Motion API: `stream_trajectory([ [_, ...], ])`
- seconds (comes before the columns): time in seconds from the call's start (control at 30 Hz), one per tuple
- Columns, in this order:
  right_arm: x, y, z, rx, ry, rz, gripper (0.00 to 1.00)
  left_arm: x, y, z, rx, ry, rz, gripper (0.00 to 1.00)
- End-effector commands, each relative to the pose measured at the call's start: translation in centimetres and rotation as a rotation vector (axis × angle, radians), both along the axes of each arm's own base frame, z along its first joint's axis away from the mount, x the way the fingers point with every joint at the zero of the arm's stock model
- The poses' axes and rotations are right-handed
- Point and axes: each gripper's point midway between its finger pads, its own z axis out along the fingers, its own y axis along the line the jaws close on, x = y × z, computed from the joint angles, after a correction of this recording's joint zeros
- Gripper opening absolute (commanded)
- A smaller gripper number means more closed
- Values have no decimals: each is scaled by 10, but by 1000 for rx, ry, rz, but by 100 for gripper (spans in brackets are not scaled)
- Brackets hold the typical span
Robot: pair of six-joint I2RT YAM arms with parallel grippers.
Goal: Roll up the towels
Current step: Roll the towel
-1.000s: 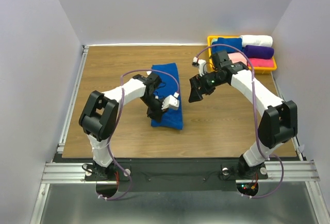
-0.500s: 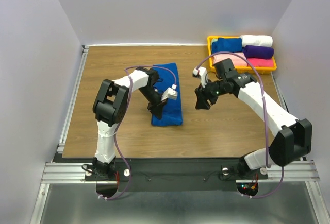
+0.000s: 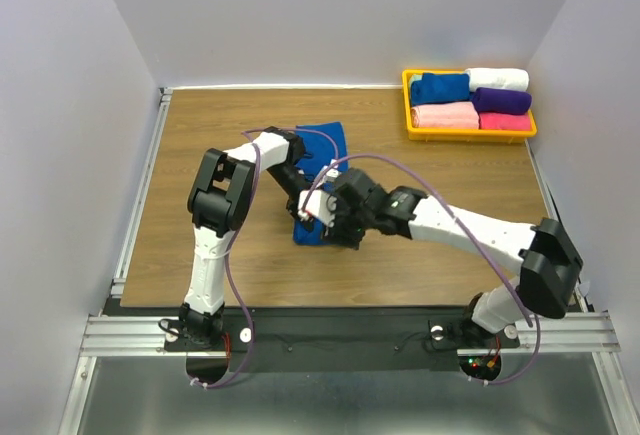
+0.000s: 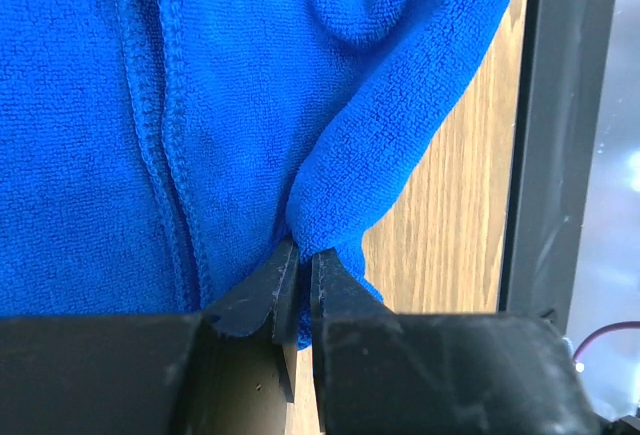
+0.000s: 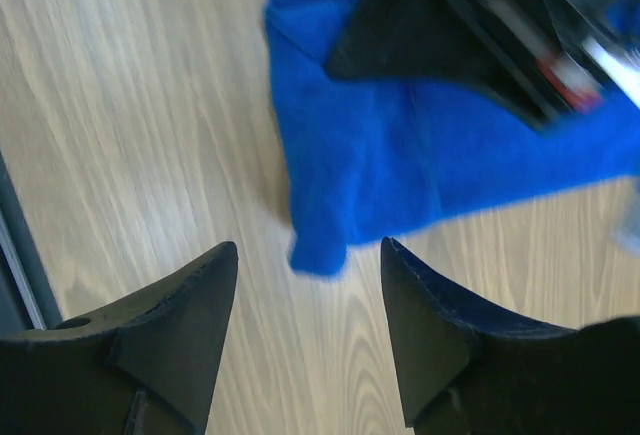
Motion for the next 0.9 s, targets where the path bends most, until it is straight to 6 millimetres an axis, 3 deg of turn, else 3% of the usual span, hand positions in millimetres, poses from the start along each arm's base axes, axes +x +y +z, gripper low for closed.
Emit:
stream_trajectory([
  [0.0,20,28,-9,9,-176,-31,64,4,13,-25,73,-12,-32,4],
  [0.17,34,30,-32,-10,-226,-80,72,5,18,-26,83,-14,-23,4],
  [0.23,40,32,-33,5,-260,-84,72,7,18,-27,81,-17,-24,5],
  [0.3,39,30,-43,-10,-258,-72,65,8,19,-26,82,-19,-23,5],
  [0.4,36,29,-60,-35,-233,-60,61,10,18,-25,78,-24,-19,7],
  [0.47,32,30,-70,-34,-203,-48,52,11,18,-22,75,-34,-20,8],
  [0.5,35,28,-71,-28,-183,-58,42,11,18,-21,73,-36,-19,8],
  [0.6,36,30,-75,39,-51,-57,24,12,18,-13,54,-55,-20,9],
  [0.67,42,27,-79,49,20,-73,13,9,18,-5,32,-68,-23,15],
  [0.7,52,19,-77,62,52,-97,3,7,18,-2,23,-74,-25,22],
  [0.87,46,15,-58,133,188,-38,0,0,24,16,-33,-108,-6,44],
])
